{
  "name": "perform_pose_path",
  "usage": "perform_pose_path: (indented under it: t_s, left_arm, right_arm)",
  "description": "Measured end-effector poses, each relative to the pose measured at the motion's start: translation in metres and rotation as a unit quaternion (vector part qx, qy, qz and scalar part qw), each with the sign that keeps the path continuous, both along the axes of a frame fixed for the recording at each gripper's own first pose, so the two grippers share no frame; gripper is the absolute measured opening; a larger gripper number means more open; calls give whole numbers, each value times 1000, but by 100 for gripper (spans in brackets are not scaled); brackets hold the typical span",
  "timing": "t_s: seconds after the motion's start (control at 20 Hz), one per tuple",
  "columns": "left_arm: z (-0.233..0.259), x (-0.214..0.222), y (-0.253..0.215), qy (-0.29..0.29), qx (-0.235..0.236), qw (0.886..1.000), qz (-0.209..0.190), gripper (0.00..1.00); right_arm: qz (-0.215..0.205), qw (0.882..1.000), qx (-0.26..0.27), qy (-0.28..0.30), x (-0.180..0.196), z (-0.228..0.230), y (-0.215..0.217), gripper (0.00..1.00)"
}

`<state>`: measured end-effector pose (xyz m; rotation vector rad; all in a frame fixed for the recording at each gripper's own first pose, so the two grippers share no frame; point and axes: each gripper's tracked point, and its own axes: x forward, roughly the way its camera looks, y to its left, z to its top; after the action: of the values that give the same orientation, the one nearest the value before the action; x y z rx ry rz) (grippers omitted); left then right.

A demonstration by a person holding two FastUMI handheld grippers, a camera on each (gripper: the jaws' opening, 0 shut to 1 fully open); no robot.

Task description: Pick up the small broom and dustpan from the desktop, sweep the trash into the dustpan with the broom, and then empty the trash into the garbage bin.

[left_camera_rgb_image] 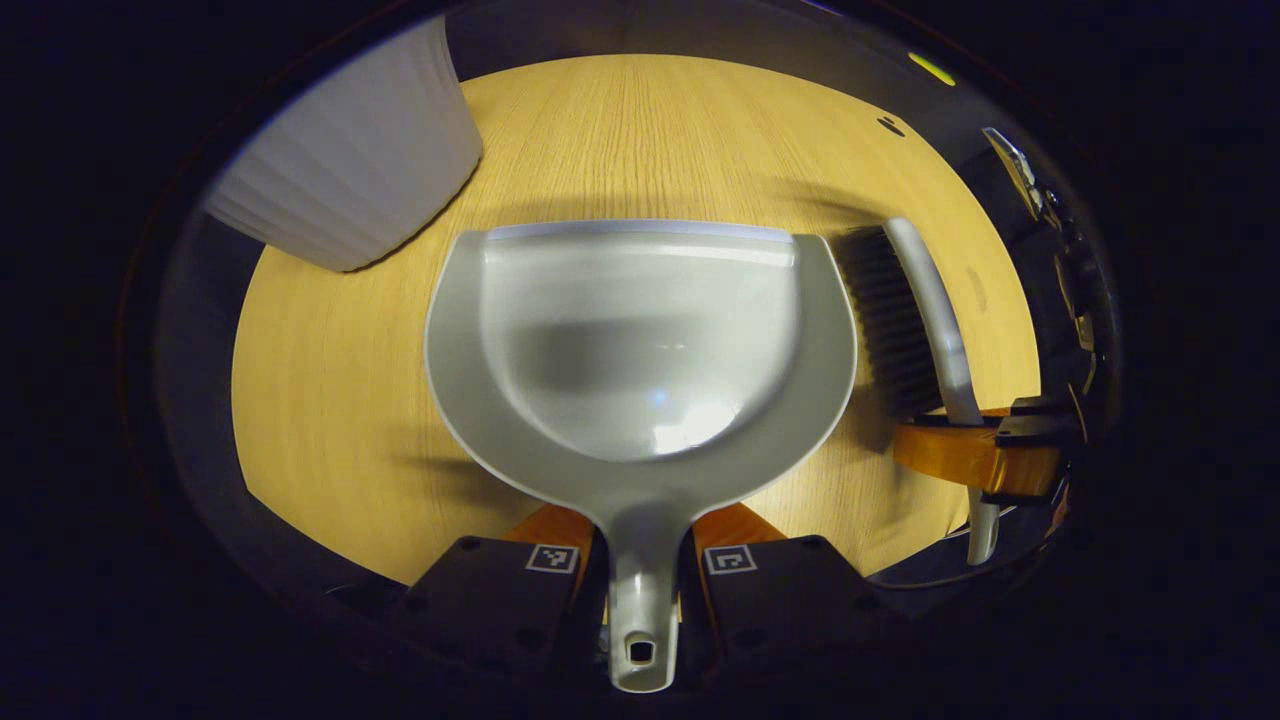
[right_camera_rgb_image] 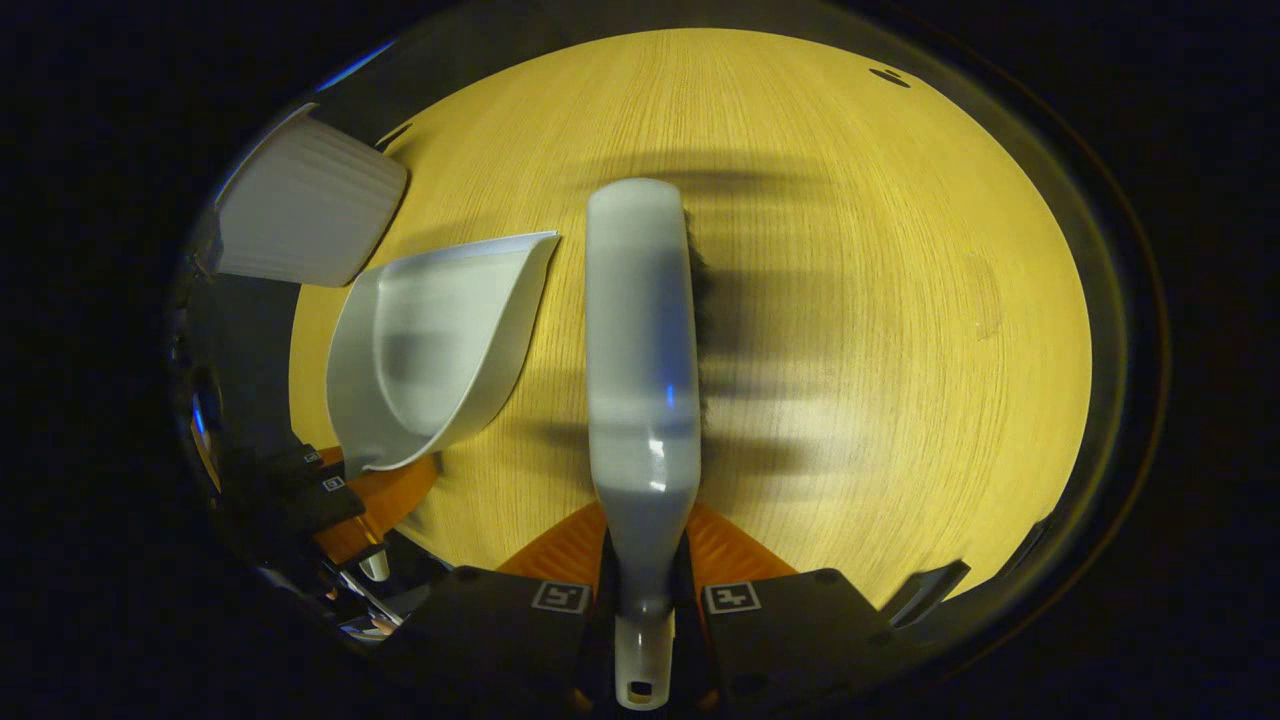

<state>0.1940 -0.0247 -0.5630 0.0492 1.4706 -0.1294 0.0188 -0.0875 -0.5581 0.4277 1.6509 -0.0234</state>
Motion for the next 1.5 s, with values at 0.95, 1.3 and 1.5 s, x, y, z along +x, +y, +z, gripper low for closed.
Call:
perform_pose_path:
  t_s: [0.95,1.3,1.5]
  left_arm:
    - [200,-30,-8,-220,-83,969,-73,72]
    - [323,-29,-20,-459,-137,876,-48,72]
    - [377,-38,-7,-559,-125,818,-38,72]
  right_arm:
    - [-91,948,10,-303,59,210,-19,96]
    - [-115,795,-62,-592,79,348,-38,95]
    - [-82,783,-106,-608,73,353,-47,96]
